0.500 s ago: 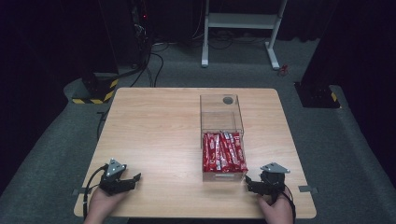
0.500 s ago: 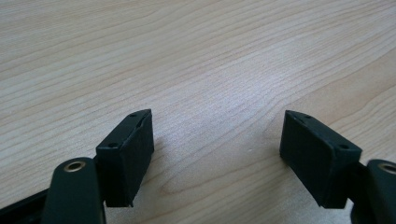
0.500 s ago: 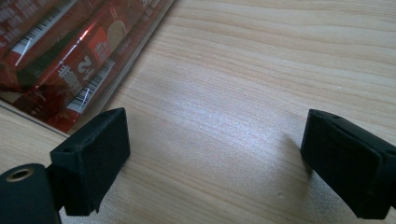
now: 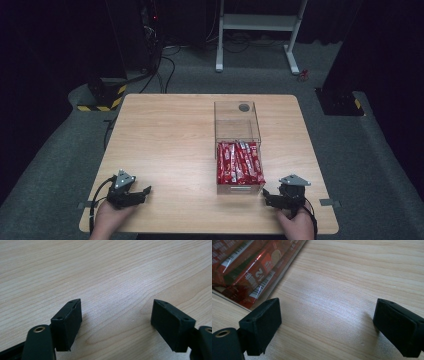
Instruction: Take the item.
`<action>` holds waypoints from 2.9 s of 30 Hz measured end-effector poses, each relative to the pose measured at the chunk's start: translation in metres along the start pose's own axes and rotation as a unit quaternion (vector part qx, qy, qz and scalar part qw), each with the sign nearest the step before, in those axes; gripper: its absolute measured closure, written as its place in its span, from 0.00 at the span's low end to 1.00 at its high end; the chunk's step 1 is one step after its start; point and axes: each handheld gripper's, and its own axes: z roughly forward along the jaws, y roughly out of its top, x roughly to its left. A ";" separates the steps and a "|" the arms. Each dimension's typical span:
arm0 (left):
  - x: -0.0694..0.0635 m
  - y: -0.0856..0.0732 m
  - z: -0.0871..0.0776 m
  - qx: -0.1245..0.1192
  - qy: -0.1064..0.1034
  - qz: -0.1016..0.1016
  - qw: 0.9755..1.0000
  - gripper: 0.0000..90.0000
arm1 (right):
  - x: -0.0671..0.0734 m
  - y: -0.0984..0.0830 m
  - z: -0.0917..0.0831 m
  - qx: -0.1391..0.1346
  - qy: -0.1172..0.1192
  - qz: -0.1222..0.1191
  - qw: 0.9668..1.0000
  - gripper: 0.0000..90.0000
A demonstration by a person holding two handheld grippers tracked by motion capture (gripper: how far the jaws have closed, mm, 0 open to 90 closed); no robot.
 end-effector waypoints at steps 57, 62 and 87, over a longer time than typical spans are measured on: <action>-0.056 0.033 -0.004 -0.034 -0.070 0.034 0.996 0.43 | 0.001 -0.001 0.000 0.000 0.002 -0.004 1.000 0.09; -0.061 0.036 -0.006 -0.045 -0.078 0.035 0.995 0.45 | 0.001 -0.001 -0.001 0.000 0.003 -0.004 1.000 0.09; -0.093 0.056 -0.010 -0.090 -0.109 0.048 0.989 0.44 | 0.001 -0.001 -0.001 0.000 0.006 -0.008 1.000 0.09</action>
